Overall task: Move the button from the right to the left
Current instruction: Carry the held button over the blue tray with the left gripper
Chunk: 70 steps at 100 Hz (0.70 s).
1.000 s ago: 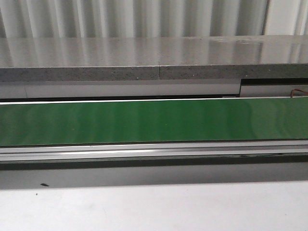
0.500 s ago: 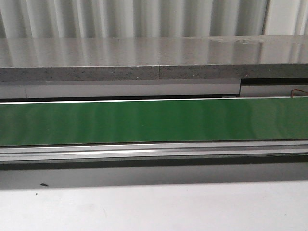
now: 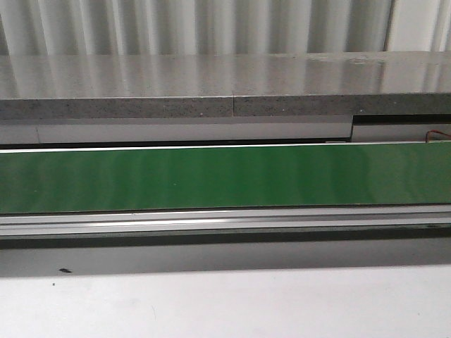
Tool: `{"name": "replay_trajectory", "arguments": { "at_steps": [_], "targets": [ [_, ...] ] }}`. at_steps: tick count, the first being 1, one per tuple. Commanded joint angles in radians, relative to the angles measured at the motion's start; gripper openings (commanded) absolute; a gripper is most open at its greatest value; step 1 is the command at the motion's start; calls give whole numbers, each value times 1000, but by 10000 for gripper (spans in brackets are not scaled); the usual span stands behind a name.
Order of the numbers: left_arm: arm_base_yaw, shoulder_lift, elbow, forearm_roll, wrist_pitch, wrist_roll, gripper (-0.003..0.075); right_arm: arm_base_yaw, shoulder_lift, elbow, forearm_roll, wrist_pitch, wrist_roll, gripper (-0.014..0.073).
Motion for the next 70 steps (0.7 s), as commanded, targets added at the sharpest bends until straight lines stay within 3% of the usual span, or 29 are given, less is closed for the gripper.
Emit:
{"name": "replay_trajectory", "arguments": {
  "at_steps": [1, 21, 47, 65, 70],
  "targets": [
    [1, -52, -24, 19, 1, -11, 470, 3, 9, -25, -6, -83, -6, -68],
    [1, -56, -68, 9, 52, -170, 426, 3, 9, -25, -6, -83, -6, -68],
    [1, -154, -78, -174, 26, -218, 139, 3, 9, -25, -6, -83, -6, -68],
    [1, -246, -76, -283, -8, -281, -21, 3, 9, -25, -6, -83, -6, -68],
    [1, -268, -76, -325, -14, -284, -21, 3, 9, -25, -6, -83, -6, -68]
  ]
}}
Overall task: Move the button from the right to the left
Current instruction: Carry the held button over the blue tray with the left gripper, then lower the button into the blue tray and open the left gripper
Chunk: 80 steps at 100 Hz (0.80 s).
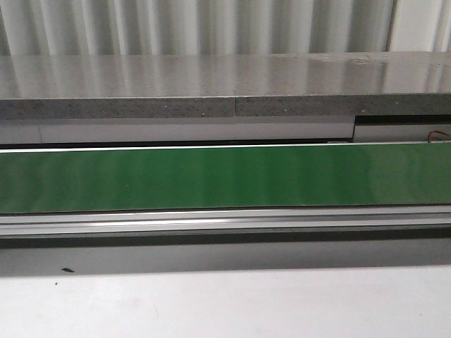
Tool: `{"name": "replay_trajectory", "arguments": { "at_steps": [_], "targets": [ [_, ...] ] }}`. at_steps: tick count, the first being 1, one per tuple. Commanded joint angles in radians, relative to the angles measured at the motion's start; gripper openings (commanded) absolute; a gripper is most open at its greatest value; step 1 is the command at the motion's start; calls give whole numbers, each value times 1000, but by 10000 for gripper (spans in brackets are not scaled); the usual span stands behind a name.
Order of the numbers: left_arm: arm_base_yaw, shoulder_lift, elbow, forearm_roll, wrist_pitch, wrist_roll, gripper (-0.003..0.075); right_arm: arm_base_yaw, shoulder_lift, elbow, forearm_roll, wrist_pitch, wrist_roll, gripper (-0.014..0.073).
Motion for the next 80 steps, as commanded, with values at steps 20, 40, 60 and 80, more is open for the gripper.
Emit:
{"name": "replay_trajectory", "arguments": {
  "at_steps": [20, 40, 60, 80],
  "targets": [
    [-26, -173, -24, -138, -55, -25, -21, 3, 9, -25, -6, -83, -6, -68],
    [-100, -299, 67, -187, -157, -25, -21, 3, 9, -25, -6, -83, -6, -68],
    [-189, -451, 231, -194, -303, -25, -21, 3, 9, -25, -6, -83, -6, -68],
    [-261, -586, 374, -194, -404, -25, -21, 3, 9, -25, -6, -83, -6, -68]
  ]
}}
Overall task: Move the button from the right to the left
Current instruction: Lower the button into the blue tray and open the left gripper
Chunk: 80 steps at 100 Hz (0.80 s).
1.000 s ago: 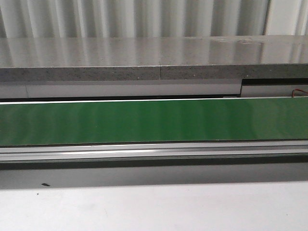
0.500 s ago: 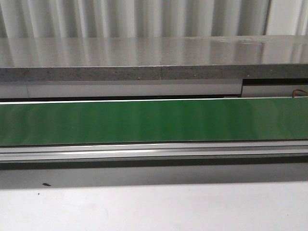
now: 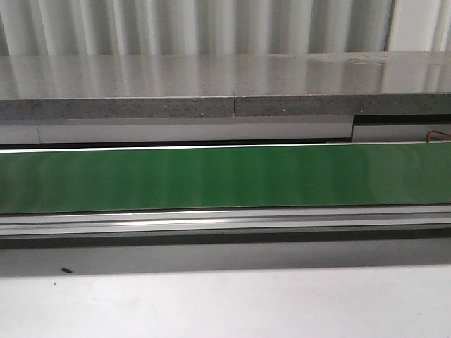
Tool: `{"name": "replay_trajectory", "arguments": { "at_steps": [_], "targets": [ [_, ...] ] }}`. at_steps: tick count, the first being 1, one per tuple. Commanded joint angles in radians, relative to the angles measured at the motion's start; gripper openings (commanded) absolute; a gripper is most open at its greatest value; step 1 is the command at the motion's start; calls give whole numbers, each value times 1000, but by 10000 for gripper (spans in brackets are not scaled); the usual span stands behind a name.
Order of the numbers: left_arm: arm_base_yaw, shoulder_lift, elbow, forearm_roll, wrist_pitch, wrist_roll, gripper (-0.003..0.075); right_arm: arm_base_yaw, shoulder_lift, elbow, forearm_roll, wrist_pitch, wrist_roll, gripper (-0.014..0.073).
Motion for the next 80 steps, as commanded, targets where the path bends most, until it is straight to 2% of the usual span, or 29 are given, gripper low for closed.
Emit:
{"name": "replay_trajectory", "arguments": {
  "at_steps": [1, 30, 80],
  "targets": [
    [-34, -91, 27, -18, -103, -10, -21, 3, 9, -25, -6, -83, -6, -68],
    [-100, -301, 244, -18, -250, -6, -20, 3, 9, -25, -6, -83, -6, -68],
    [-109, -676, 564, -19, -395, -6, -20, 3, 9, -25, -6, -83, -6, -68]
  ]
}}
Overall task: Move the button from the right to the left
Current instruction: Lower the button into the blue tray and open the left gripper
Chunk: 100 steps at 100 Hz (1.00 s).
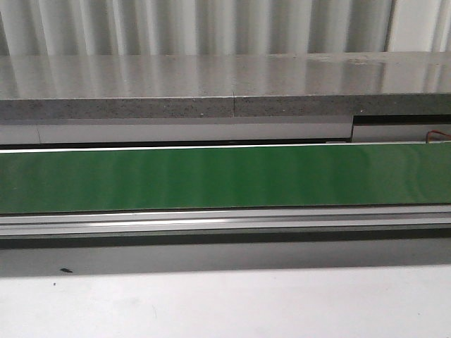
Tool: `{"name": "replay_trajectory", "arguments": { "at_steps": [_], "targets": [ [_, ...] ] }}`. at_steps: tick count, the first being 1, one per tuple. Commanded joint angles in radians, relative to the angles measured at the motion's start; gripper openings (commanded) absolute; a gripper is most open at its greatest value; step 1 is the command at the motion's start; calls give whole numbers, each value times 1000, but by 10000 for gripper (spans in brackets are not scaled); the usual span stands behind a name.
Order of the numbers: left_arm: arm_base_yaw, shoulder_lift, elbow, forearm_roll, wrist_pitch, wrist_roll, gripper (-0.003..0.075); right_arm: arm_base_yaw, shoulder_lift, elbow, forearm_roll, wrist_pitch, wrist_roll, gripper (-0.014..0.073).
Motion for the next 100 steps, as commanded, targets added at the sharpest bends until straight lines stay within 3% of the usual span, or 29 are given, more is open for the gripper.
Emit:
{"name": "replay_trajectory", "arguments": {
  "at_steps": [1, 100],
  "targets": [
    [-10, -65, 18, -16, -96, -6, -20, 3, 9, -25, -6, -83, -6, -68],
    [-8, -607, 287, -18, -276, -9, -20, 3, 9, -25, -6, -83, -6, -68]
  ]
}}
